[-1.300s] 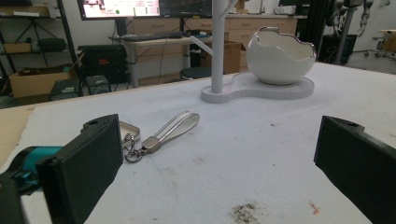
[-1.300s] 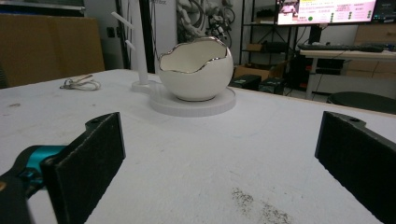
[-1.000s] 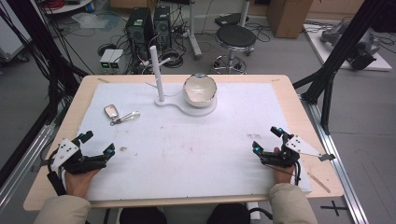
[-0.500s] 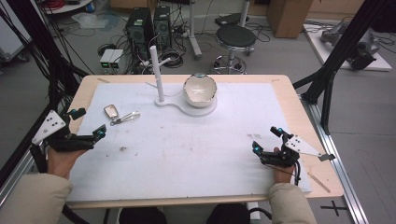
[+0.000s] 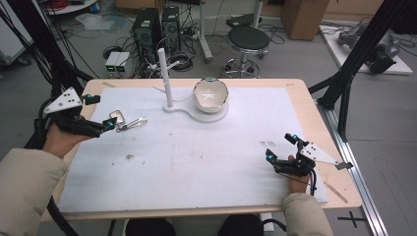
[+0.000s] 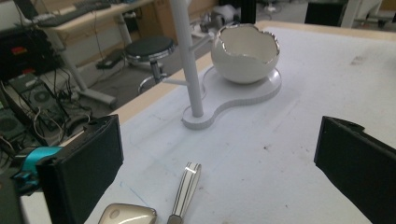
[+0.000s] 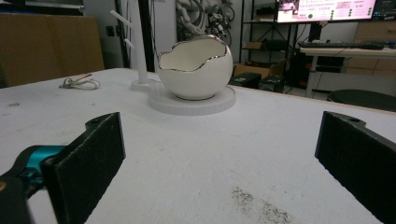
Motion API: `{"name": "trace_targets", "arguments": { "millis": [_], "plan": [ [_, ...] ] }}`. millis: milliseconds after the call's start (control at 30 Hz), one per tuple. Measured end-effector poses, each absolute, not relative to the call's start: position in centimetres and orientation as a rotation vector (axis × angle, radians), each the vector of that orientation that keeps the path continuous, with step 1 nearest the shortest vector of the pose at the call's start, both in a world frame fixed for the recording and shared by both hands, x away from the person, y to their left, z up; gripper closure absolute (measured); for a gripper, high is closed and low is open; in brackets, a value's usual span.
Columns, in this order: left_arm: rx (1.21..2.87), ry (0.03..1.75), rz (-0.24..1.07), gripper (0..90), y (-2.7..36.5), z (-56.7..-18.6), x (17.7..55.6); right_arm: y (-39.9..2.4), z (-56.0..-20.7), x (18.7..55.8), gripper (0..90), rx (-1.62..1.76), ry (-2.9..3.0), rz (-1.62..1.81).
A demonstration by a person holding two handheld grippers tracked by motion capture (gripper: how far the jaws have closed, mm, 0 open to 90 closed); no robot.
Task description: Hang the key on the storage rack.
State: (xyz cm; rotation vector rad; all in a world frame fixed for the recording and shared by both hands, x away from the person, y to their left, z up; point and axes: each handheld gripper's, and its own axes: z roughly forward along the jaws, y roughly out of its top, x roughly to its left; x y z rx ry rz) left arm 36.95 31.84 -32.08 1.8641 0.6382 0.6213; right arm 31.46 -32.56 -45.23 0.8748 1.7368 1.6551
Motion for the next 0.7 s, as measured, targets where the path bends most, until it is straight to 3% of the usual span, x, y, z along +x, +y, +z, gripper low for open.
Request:
{"name": "trace_targets", "arguments": {
  "millis": [700],
  "plan": [
    [2.231,0.598,0.447,1.7,30.4,-32.3,44.2,-32.5,-45.2,31.5,0.7,0.878,1.743,1.656]
  ]
}}
